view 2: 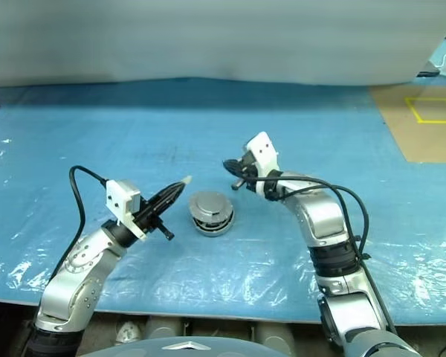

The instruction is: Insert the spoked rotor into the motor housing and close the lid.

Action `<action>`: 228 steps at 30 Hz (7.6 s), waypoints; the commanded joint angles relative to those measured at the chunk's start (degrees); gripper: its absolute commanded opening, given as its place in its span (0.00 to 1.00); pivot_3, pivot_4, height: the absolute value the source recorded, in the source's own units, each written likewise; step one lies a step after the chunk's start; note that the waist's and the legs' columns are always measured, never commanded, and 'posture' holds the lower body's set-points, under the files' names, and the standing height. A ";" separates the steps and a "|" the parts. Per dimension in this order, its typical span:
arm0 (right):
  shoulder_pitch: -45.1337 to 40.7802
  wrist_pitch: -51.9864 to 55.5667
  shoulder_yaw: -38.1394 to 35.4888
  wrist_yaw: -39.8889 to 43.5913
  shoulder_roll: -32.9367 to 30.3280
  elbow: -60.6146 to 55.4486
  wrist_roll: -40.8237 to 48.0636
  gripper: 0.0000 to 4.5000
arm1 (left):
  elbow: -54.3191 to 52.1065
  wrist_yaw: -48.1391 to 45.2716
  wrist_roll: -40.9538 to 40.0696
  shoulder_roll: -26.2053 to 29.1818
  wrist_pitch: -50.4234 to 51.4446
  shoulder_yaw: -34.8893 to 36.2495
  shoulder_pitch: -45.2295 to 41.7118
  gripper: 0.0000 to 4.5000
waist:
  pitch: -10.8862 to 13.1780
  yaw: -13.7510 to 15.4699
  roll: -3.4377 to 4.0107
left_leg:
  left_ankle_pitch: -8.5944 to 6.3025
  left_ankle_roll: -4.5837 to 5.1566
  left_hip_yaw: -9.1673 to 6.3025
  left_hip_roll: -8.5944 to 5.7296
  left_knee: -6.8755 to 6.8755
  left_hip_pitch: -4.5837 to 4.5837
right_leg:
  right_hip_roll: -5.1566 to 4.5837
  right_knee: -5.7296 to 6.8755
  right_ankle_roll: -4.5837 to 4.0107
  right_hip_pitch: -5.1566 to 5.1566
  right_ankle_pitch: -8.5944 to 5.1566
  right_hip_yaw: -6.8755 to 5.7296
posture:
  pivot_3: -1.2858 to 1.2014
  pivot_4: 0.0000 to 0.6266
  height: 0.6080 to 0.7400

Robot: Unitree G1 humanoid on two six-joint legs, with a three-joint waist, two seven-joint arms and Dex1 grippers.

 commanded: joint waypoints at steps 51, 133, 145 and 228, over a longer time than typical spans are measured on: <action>5.22 1.92 5.40 -4.95 -5.36 -12.50 4.47 0.67 | 20.07 -12.24 2.54 0.43 -25.65 -0.28 5.69 0.00 | -0.03 0.31 -0.03 | -0.01 -0.01 0.00 -0.02 -0.01 0.11 | -0.03 -0.04 0.09 0.10 0.02 0.07 | 0.52 0.24 1.00; 3.28 -13.63 13.89 5.67 -8.31 10.42 -9.68 0.66 | 31.74 -16.26 3.05 0.71 -32.61 0.70 5.20 0.00 | -0.21 0.41 -0.28 | -0.16 0.26 0.02 -0.02 0.06 0.90 | -0.14 0.17 0.49 0.73 -0.21 0.37 | 0.52 0.24 1.00; 3.53 -11.62 13.58 6.16 -7.36 9.83 -9.14 0.66 | 25.09 -1.99 7.46 3.86 -3.51 0.04 -4.13 0.00 | -0.23 0.90 -0.28 | -0.16 0.26 0.03 -0.03 -0.02 0.91 | -0.16 0.15 0.40 0.75 -0.17 0.34 | 0.52 0.24 1.00; 18.93 34.20 -28.87 -30.85 8.04 3.25 54.13 0.99 | 18.08 -9.38 -7.98 3.94 39.34 -7.86 -23.51 0.00 | -0.33 1.94 0.10 | 0.01 -0.04 -0.06 -0.38 -0.88 0.10 | -0.21 -0.71 0.59 0.25 -0.05 0.06 | 0.52 0.24 1.00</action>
